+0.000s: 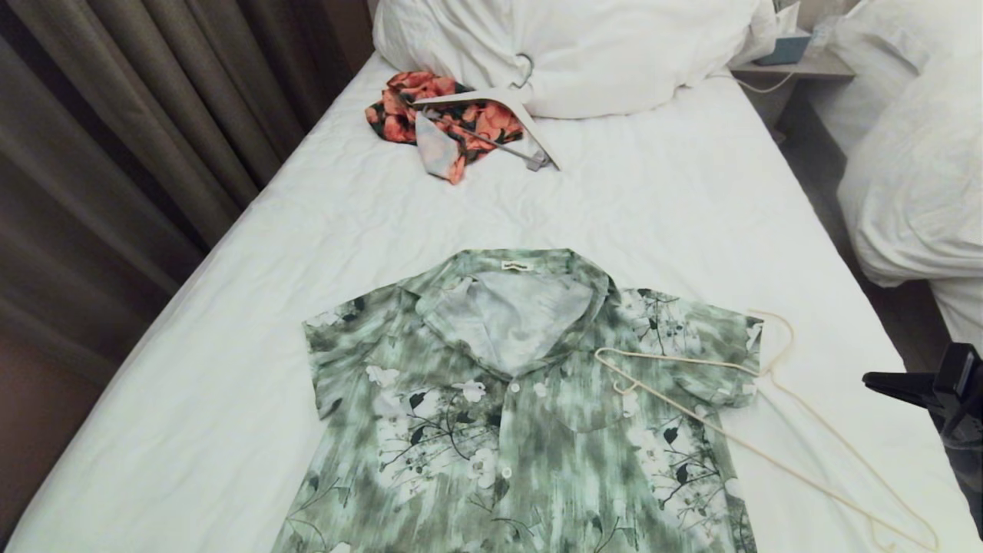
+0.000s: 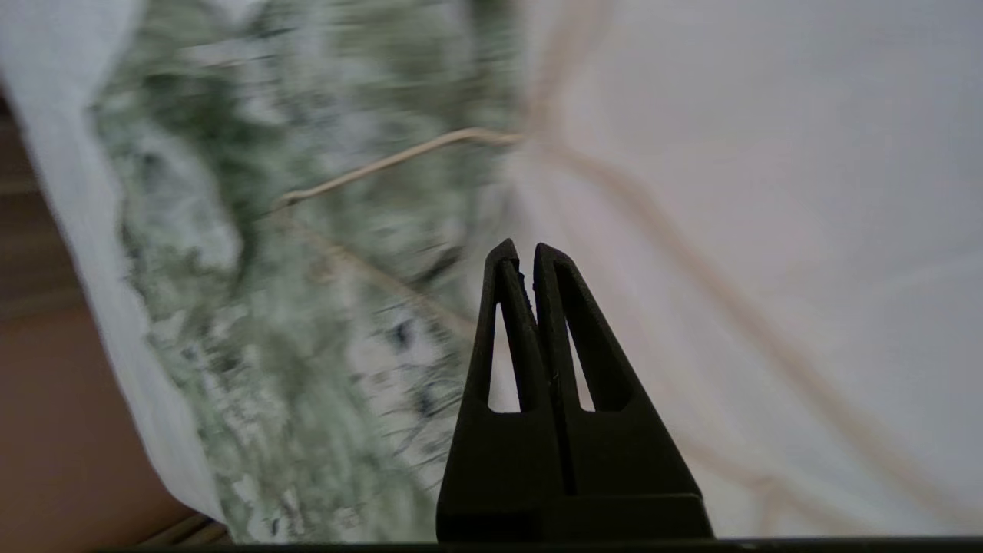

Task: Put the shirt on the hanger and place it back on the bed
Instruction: Lift the shirt and hanger

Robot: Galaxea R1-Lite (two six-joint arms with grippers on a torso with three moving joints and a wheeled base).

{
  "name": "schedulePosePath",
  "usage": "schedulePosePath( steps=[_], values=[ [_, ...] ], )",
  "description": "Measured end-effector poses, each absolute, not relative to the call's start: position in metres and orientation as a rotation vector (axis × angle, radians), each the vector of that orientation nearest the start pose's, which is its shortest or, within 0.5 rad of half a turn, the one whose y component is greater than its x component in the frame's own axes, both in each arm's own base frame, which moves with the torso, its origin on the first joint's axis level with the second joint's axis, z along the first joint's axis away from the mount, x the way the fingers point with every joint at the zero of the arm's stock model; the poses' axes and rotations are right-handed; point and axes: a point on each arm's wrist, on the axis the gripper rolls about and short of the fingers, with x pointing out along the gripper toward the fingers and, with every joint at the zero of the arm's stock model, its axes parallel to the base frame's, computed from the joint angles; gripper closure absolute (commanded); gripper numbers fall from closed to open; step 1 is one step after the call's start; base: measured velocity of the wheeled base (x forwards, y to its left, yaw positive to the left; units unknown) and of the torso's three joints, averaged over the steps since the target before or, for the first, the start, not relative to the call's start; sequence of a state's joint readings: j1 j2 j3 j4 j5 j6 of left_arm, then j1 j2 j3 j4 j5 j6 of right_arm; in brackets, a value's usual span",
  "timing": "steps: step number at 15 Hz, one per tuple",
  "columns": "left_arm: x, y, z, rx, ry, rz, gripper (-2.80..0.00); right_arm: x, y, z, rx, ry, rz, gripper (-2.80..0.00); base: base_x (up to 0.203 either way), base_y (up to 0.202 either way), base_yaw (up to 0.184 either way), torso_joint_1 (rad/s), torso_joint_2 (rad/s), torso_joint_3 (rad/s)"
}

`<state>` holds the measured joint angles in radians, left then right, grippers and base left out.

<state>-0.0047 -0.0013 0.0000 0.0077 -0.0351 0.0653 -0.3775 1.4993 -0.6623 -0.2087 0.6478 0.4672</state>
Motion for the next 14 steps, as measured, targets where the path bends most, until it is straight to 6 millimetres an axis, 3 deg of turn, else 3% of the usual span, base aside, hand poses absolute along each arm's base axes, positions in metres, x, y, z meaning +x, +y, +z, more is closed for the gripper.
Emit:
schedulePosePath(
  steps=[2,4,11,12,14],
  values=[
    [-0.023,-0.001,0.075,0.066,0.005,-0.04,0.0,0.233,-0.098,0.14,0.796,0.656,0.139,0.0,0.0,0.0,0.0,0.0,0.0,0.0],
    [-0.023,-0.001,0.075,0.066,0.005,-0.04,0.0,0.239,-0.107,0.129,0.816,0.704,0.185,0.0,0.0,0.0,0.0,0.0,0.0,0.0],
    [-0.023,-0.001,0.075,0.066,0.005,-0.04,0.0,0.257,-0.128,0.117,0.769,0.873,0.368,0.0,0.0,0.0,0.0,0.0,0.0,0.0],
    [-0.023,-0.001,0.075,0.066,0.005,-0.04,0.0,0.257,-0.131,0.115,0.773,0.888,0.413,-2.8,0.0,0.0,0.0,0.0,0.0,0.0],
    [-0.023,-0.001,0.075,0.066,0.005,-0.04,0.0,0.255,-0.131,0.111,0.796,0.89,0.514,-2.8,0.0,0.0,0.0,0.0,0.0,0.0]
  ],
)
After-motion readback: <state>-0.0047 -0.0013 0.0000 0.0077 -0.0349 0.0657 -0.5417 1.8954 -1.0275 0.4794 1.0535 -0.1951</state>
